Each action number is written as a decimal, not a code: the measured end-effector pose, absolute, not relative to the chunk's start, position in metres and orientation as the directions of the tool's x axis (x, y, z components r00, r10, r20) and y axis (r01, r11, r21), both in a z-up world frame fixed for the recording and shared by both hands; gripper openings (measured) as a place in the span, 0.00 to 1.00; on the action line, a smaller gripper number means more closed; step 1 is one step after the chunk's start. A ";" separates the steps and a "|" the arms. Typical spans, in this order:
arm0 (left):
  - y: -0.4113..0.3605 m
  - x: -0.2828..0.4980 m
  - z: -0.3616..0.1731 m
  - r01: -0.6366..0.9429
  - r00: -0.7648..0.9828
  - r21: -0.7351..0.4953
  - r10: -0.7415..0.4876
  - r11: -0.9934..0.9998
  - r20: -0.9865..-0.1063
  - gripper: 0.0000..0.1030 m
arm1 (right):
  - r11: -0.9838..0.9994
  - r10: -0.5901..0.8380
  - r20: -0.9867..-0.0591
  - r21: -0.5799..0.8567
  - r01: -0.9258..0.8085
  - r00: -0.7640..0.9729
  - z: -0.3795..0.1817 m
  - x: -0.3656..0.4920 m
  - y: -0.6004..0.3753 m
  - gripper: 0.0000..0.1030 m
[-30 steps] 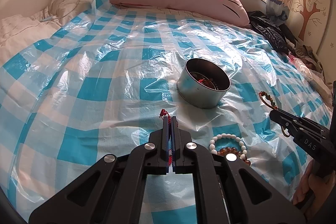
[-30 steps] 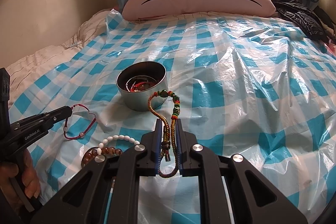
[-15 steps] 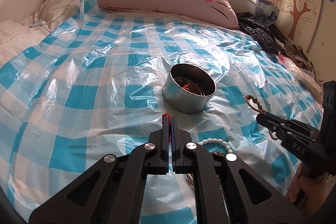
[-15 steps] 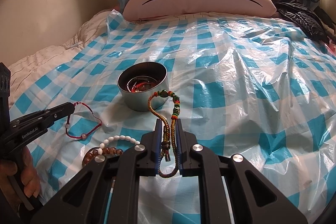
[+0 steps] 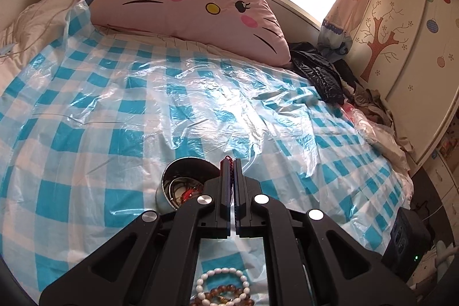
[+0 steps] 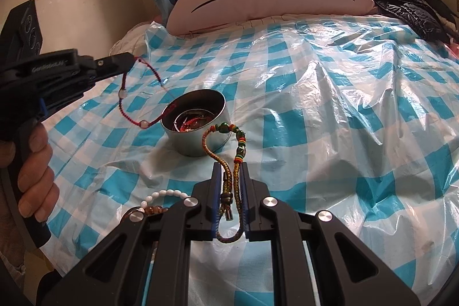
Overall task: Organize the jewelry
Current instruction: 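Drop the red cord bracelet into the tin with left tool while right tool drops the green-gold bracelet in, then move both tools to the amber and white bead bracelets, then grasp the amber bead bracelet with left tool while right tool grasps the white bead bracelet, then carry both bead bracelets over the tin and open both tools to drop them in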
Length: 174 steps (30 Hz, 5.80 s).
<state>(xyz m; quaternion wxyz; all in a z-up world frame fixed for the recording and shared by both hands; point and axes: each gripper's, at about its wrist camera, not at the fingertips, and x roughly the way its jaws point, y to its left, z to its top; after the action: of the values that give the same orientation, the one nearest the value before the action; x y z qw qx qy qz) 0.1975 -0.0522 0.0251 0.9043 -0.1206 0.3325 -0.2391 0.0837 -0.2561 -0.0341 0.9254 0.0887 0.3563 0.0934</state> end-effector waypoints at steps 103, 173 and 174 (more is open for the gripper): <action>-0.034 0.143 -0.076 0.161 0.570 -0.025 -0.114 0.987 -0.814 0.13 | 0.982 0.025 -0.818 0.127 0.138 0.575 -0.074 0.113 -0.271 0.81; -0.024 0.122 -0.028 0.301 0.638 -0.292 -0.419 0.908 -0.645 0.10 | 0.871 0.455 -0.572 0.445 -0.208 0.683 -0.036 0.096 -0.251 0.08; -0.026 0.122 -0.025 0.307 0.642 -0.282 -0.417 0.909 -0.644 0.10 | 0.874 0.452 -0.565 0.436 -0.215 0.691 -0.034 0.094 -0.250 0.08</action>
<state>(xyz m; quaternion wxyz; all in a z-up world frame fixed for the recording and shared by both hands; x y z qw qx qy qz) 0.1223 -0.0264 -0.0246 0.9030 -0.0737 0.3728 -0.2004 0.0941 -0.2500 -0.0335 0.9035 0.1704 0.3472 0.1844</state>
